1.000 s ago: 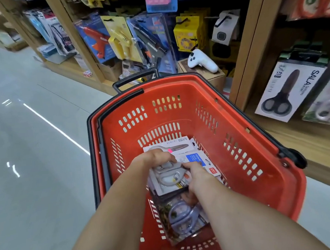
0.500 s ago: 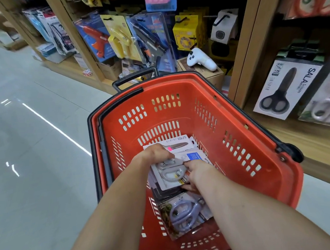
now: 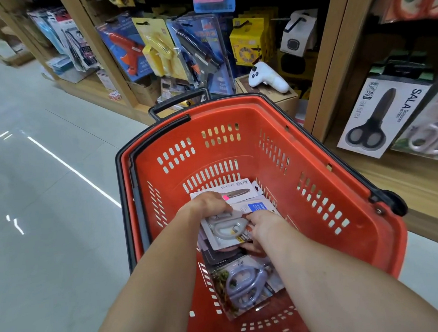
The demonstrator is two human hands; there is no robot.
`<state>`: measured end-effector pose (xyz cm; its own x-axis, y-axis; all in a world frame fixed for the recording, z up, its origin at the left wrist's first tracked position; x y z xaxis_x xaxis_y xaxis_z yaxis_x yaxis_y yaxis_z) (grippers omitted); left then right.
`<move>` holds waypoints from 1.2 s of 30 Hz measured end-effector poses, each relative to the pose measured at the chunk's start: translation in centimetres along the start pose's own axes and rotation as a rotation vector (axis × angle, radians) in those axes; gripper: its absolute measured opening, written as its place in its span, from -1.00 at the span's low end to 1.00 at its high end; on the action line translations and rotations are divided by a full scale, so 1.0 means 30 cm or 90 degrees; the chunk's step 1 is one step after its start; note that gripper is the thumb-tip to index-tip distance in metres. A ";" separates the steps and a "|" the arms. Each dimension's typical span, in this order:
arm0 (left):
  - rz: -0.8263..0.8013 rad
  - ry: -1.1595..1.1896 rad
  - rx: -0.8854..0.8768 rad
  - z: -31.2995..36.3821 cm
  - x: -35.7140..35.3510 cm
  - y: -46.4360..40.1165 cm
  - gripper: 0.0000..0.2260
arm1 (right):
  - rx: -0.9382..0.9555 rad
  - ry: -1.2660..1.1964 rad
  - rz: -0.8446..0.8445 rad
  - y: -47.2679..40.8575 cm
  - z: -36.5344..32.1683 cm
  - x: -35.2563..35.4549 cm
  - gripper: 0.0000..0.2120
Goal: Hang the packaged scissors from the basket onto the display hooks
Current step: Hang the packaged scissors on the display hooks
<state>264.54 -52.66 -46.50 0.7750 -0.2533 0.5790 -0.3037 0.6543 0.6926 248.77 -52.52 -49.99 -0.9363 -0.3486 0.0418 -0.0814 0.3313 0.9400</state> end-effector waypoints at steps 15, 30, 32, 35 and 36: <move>-0.009 0.069 0.081 0.068 0.091 0.107 -0.50 | -0.019 -0.119 -0.028 0.049 -0.041 -0.006 -0.84; 0.252 0.323 -0.239 0.195 0.289 0.660 -0.45 | 0.435 -0.094 -0.217 0.570 -0.339 0.074 -0.71; 0.239 0.398 -0.353 0.289 0.275 0.734 -0.56 | 0.539 -0.089 -0.181 0.707 -0.373 0.173 -0.75; 0.258 0.502 -0.439 0.448 0.230 0.838 -0.56 | 0.694 -0.084 -0.134 0.916 -0.391 0.370 -0.83; 0.258 0.528 -0.462 0.506 0.203 0.858 -0.56 | 0.740 -0.079 -0.115 0.973 -0.389 0.444 -0.85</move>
<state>253.02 -48.17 -18.60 0.8992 0.4336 0.0585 -0.4318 0.9010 -0.0413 237.91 -57.72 -18.04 -0.9009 -0.4060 -0.1536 -0.4179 0.9069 0.0537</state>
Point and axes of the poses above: each hand's wrist, its own y-axis away from the middle knuckle, its own x-axis out of the back of the hand, z = x × y, the point moved 4 cm from there along -y, towards the middle knuckle, and after that the axes turned 9 degrees about y, right-handed, at the moved point
